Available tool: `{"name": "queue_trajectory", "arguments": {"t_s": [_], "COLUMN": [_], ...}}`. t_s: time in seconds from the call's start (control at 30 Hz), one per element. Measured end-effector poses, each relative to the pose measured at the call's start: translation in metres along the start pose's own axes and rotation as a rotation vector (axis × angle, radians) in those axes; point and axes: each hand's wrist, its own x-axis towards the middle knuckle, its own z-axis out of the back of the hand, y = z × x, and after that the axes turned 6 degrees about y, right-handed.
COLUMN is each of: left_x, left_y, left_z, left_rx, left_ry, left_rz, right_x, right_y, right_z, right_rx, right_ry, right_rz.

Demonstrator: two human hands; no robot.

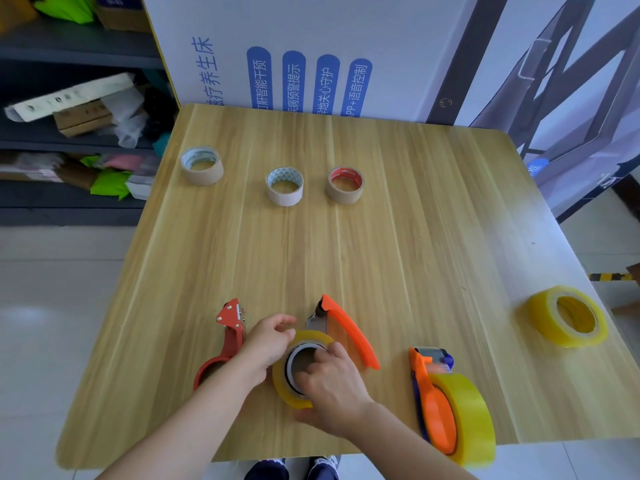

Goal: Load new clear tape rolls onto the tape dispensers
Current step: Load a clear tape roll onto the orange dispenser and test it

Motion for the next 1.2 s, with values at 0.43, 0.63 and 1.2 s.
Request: {"name": "queue_trajectory", "arguments": {"t_s": [0.43, 0.63, 1.2], "left_x": [-0.035, -0.080, -0.170], "left_y": [-0.037, -0.093, -0.167], "left_z": [0.035, 0.048, 0.072], "left_rx": [-0.810, -0.908, -0.739], "left_ry": [0.443, 0.558, 0.225], "left_rz": [-0.027, -0.363, -1.122], "right_x": [-0.012, -0.015, -0.033], "right_y": [-0.020, -0.014, 0.008], "right_z": [0.122, 0.165, 0.253], "right_rx": [1.436, 1.520, 1.578], "right_ry": [-0.232, -0.337, -0.589], "right_rz": [-0.105, -0.034, 0.188]}}
